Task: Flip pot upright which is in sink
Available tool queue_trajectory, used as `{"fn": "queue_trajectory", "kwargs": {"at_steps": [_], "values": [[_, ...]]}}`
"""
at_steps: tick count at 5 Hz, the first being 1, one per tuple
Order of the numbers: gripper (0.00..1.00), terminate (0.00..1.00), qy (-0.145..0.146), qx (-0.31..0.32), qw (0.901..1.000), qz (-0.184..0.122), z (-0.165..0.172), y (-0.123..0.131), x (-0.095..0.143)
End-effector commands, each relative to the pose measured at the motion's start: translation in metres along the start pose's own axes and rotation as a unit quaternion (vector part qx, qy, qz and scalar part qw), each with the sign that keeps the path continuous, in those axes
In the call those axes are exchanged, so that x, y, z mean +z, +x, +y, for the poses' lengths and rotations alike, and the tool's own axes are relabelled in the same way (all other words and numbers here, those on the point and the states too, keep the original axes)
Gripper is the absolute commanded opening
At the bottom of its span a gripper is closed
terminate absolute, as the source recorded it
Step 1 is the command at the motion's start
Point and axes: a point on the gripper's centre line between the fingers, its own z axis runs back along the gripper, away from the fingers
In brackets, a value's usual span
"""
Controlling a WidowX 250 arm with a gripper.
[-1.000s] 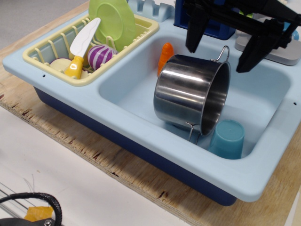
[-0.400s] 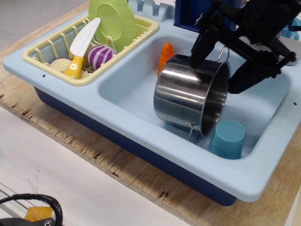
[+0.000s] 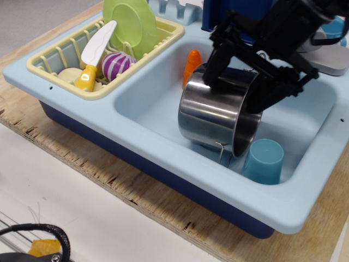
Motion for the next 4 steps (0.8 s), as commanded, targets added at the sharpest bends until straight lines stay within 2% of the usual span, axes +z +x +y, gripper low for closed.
{"fn": "queue_trajectory", "kwargs": {"at_steps": [1, 3, 4], "values": [[0.00, 0.00, -0.041, 0.018, 0.9984, -0.034, 0.016, 0.007, 0.003], [0.00, 0.00, -0.118, 0.031, 0.9902, -0.066, 0.026, 0.007, 0.011], [0.00, 0.00, -0.140, 0.051, 0.9878, -0.043, 0.036, 0.013, 0.014]]}}
